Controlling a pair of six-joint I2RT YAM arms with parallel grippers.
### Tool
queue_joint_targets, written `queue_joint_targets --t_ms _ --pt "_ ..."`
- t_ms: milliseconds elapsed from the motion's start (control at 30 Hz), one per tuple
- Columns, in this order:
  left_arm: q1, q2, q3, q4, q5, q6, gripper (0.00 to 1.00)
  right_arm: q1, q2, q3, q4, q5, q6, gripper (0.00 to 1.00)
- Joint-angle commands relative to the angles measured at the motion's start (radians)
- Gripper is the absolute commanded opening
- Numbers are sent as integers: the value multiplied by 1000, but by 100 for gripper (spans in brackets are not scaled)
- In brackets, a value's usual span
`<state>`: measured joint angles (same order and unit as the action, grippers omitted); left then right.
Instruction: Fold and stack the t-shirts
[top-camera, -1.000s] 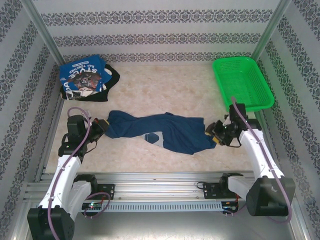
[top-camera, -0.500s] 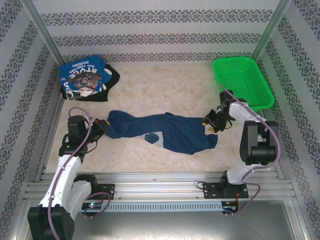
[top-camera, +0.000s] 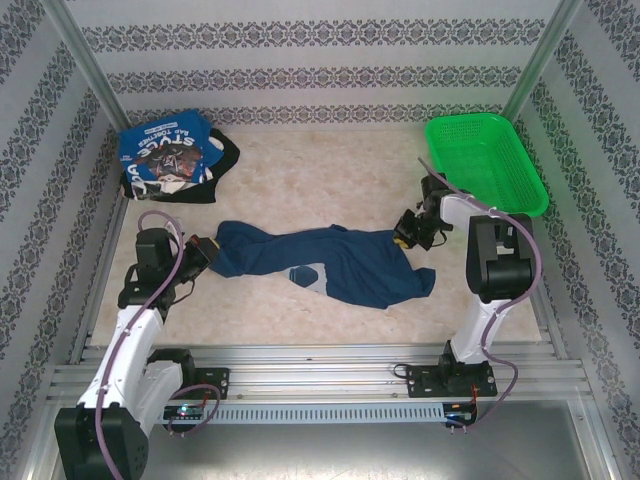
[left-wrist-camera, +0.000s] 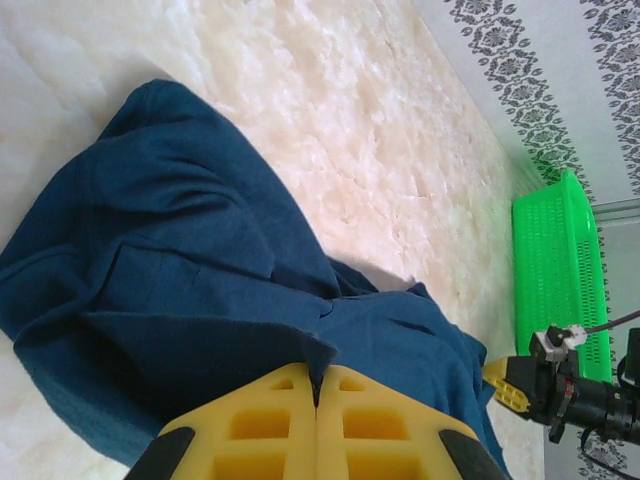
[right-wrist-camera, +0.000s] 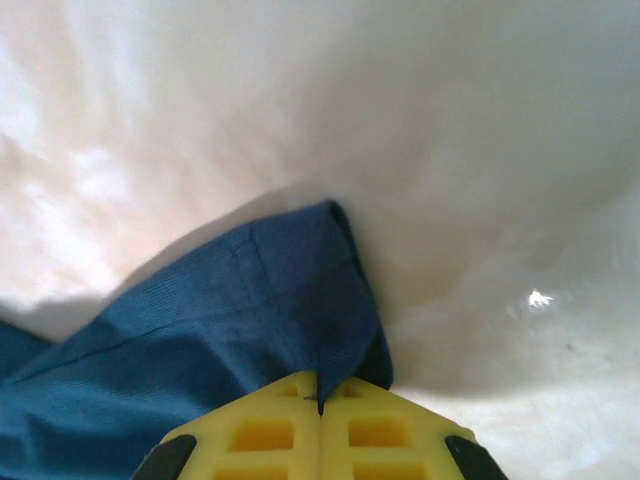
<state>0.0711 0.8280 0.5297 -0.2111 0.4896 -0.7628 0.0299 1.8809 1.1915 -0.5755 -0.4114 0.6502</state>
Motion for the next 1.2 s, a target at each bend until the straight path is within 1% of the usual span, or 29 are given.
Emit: queue_joint_targets --t_ms 0,200,300,400,500,600,667,733,833,867,900,933,1033,1167 --pt "-10 8 77 -3 -24 69 0 -6 -71 103 46 -31 -6 0" --pt "-8 37 198 -28 -49 117 0 -29 -216 250 -8 -58 -102 0" --pt "-5 28 219 -30 -86 103 0 -30 -300 229 -29 -67 -159 0" --pt "-5 -17 196 -54 -157 69 0 -30 -413 87 -6 -53 -167 0" --pt "-4 -81 132 -97 -208 18 0 -22 -543 -136 56 -40 -127 0" --pt "-5 -127 49 -128 -192 -63 0 -7 -612 -317 23 -45 -61 0" --pt "-7 -153 -8 -145 -178 -116 0 35 -661 -428 14 -23 -14 0" --pt "-8 -184 -46 -187 -184 -149 0 70 -701 -503 -26 22 29 0" --pt "-8 -220 -68 -276 -214 -156 0 84 -738 -577 -88 37 76 1" --pt "-8 -224 -75 -290 -216 -158 0 84 -745 -584 -128 55 81 12" --pt "-8 -222 -81 -296 -210 -162 0 83 -755 -588 -153 63 80 25" --pt "-7 -217 -87 -297 -199 -165 0 84 -762 -588 -177 71 77 30" --pt "-11 -202 -101 -276 -172 -166 0 70 -797 -538 -261 132 65 36" --pt "-13 -204 -107 -245 -154 -145 0 7 -828 -440 -285 111 85 40"
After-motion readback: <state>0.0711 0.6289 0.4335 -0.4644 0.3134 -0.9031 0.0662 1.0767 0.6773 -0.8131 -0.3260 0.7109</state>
